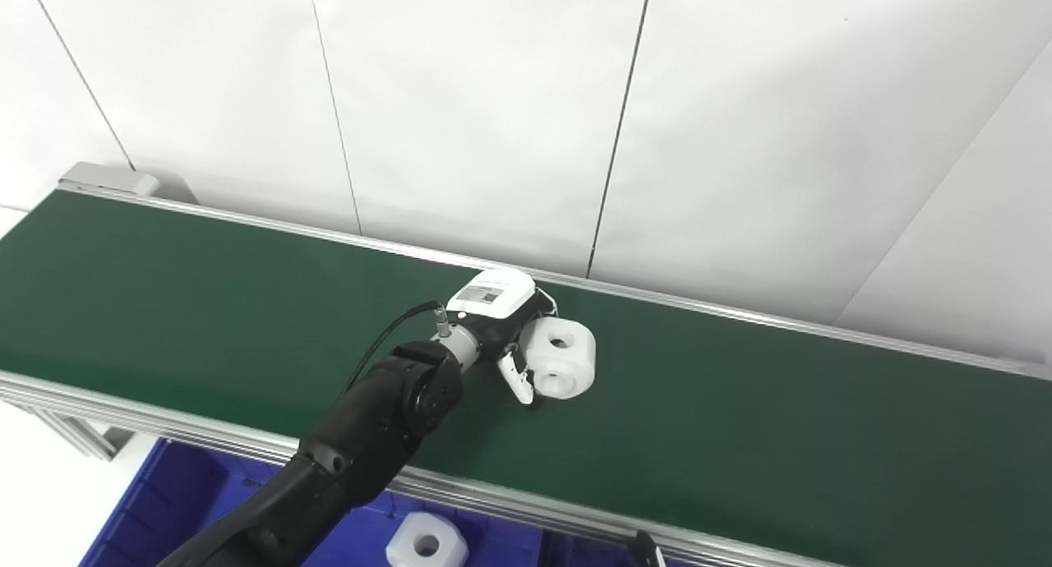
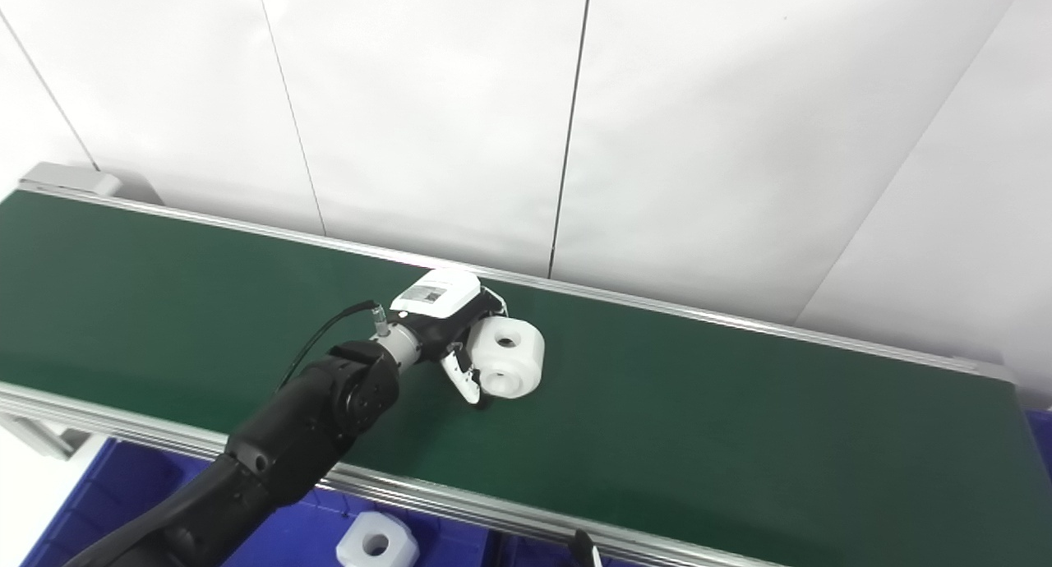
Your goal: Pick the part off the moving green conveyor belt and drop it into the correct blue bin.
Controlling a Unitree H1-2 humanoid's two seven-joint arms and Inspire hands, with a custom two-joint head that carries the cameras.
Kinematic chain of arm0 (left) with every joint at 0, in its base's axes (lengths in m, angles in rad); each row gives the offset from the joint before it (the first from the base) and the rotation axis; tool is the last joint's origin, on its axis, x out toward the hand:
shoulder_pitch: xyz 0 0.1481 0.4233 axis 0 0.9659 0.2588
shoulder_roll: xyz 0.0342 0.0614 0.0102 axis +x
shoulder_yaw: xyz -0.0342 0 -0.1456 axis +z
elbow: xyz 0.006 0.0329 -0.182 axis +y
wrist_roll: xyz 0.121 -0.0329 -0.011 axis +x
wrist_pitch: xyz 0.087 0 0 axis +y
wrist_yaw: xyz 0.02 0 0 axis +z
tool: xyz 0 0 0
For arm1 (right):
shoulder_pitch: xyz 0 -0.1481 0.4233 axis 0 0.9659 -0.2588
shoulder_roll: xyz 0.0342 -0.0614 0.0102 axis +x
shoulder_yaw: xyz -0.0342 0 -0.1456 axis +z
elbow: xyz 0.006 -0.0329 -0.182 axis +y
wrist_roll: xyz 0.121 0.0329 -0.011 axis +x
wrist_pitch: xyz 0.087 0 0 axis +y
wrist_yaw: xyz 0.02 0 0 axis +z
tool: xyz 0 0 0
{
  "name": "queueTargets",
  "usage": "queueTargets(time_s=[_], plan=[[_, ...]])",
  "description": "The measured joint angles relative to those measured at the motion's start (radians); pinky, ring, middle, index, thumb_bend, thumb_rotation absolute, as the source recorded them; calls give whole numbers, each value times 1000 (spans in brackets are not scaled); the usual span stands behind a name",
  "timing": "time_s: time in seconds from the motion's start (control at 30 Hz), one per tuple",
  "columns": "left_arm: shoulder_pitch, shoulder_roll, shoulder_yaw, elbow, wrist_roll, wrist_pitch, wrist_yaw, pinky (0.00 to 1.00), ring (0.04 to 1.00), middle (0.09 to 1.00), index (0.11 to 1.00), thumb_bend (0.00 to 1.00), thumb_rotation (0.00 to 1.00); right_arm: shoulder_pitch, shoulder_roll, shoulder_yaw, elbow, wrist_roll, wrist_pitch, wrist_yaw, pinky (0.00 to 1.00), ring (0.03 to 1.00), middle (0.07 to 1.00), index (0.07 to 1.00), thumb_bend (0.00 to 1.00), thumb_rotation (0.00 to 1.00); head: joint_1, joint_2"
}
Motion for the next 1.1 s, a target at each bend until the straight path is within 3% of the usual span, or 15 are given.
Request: queueTargets(time_s=[0.1,0.4,0.57,0.63,0.73,1.03,1.07,1.1], plan=[[0,0,-1,0,-3,0,-1,275,352,480,491,526,0,0,0,-4,0,0,0,5,931,934,975,1000,818,851,2,0],[11,18,12,-32,-39,0,-1,247,307,476,490,526,0,0,5,-13,0,10,0,19,928,928,973,1000,811,825,11,14],[49,64,34,-186,-52,1,-21,288,365,434,514,521,0,4,7,-22,-6,12,0,30,942,936,979,1000,781,816,26,38],[65,79,45,-250,-61,5,-44,279,358,423,520,520,0,9,7,-24,-20,12,0,35,952,940,981,1000,781,826,47,75],[105,104,67,-370,-76,21,-87,270,349,416,522,519,0,11,10,-30,-49,13,0,50,965,943,980,1000,773,821,69,95],[284,177,140,-697,-82,60,-197,419,501,495,486,523,0,36,8,-65,-138,20,6,85,975,945,980,1000,767,875,178,193],[300,181,145,-721,-82,66,-213,426,506,499,483,523,0,37,4,-69,-144,22,10,92,971,942,978,1000,771,874,199,218],[319,186,149,-754,-83,77,-234,404,488,498,484,523,0,38,-1,-73,-154,29,21,96,966,936,972,1000,778,866,199,218]])
